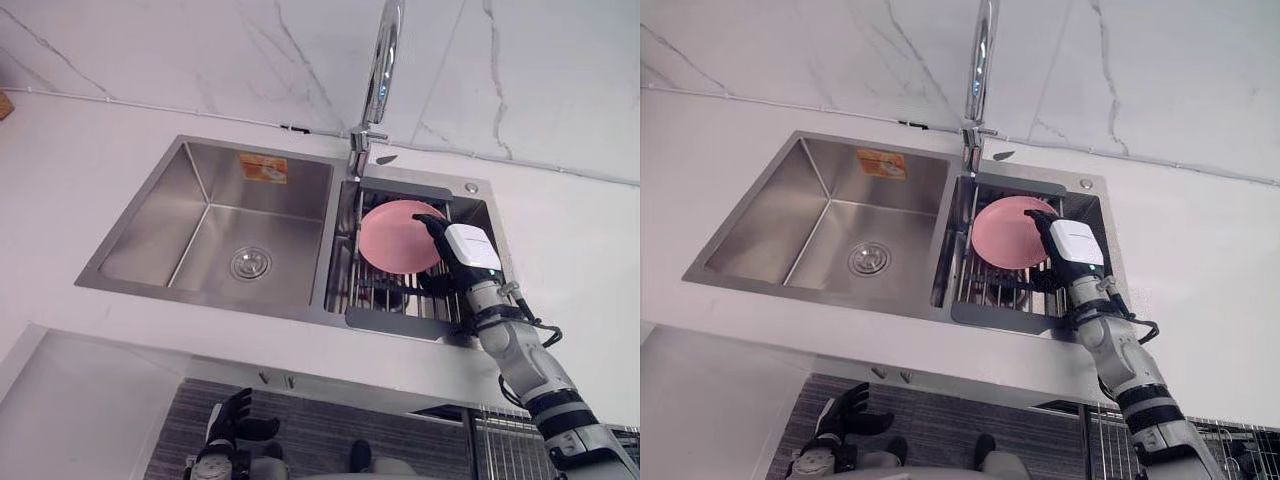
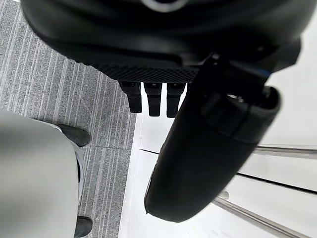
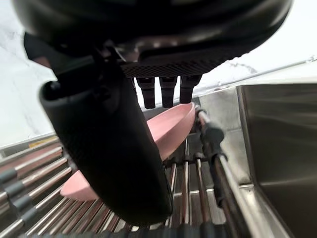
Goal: Walk over to the sink, pick up the cup, carry it to the dishwasher, place the cup inside the dishwasher, then close the dishwasher door
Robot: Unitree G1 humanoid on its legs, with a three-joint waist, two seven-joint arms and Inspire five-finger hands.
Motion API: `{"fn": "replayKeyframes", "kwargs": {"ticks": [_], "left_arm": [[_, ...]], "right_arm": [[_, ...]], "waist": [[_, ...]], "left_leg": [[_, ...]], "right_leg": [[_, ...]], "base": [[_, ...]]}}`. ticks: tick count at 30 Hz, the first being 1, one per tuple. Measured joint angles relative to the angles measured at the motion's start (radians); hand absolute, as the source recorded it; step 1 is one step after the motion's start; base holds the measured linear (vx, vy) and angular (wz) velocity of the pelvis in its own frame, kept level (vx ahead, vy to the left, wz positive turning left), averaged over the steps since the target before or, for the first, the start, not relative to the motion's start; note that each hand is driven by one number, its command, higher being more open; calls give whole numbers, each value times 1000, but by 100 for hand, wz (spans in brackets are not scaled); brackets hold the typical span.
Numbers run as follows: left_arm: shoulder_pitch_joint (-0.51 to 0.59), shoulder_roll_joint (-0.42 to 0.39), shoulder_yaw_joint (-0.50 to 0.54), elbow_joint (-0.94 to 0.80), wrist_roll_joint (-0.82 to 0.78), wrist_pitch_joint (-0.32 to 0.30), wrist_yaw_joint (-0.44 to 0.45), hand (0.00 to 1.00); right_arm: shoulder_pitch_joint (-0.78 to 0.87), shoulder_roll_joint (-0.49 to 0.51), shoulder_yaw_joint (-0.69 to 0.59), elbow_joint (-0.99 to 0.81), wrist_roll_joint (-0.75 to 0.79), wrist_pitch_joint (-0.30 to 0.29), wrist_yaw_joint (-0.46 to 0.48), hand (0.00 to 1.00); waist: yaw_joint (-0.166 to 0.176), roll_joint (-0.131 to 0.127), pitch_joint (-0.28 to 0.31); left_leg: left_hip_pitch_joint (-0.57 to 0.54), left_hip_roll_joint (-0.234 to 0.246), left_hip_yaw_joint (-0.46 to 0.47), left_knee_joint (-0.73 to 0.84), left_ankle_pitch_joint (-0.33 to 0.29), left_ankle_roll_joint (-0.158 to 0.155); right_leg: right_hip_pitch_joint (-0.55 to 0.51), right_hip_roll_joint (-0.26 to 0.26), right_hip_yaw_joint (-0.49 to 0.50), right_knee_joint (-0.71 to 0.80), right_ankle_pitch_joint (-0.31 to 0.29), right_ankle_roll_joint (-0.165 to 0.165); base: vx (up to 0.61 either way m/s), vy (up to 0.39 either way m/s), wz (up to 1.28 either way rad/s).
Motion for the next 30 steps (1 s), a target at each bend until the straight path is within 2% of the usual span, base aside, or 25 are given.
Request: {"fn": "replayKeyframes", "kwargs": {"ticks": [8,9,16,22,30], "left_arm": [[-1,-1,-8,-19,-1,-12,1,90],[-1,-1,-8,-20,-1,-12,1,90],[-4,-4,-9,-30,-2,-13,1,90],[-4,-3,-18,-32,-4,-14,2,90],[-5,-3,-22,-32,-12,-19,2,90]], "right_arm": [[-73,2,3,63,-7,7,-4,90],[-77,3,4,69,-7,7,-6,30],[-119,2,26,108,-18,7,-14,30],[-155,2,27,111,-13,-6,-71,30],[-164,0,29,111,-14,-14,-74,30]], "waist": [[5,2,29],[6,2,30],[7,0,48],[6,4,54],[7,2,55]], "left_leg": [[-7,-6,-4,2,4,1],[-7,-6,-4,2,4,1],[-9,-5,-4,3,4,1],[-10,-5,-4,2,5,1],[-14,-5,-5,0,7,1]], "right_leg": [[-1,-4,-3,-5,7,3],[-1,-4,-3,-6,7,3],[-2,-4,-2,-8,9,3],[-2,-2,-1,-14,14,2],[-2,-1,-2,-19,17,2]], "base": [[-6,2,1],[0,0,0],[0,0,0],[0,0,0],[0,0,0]]}}
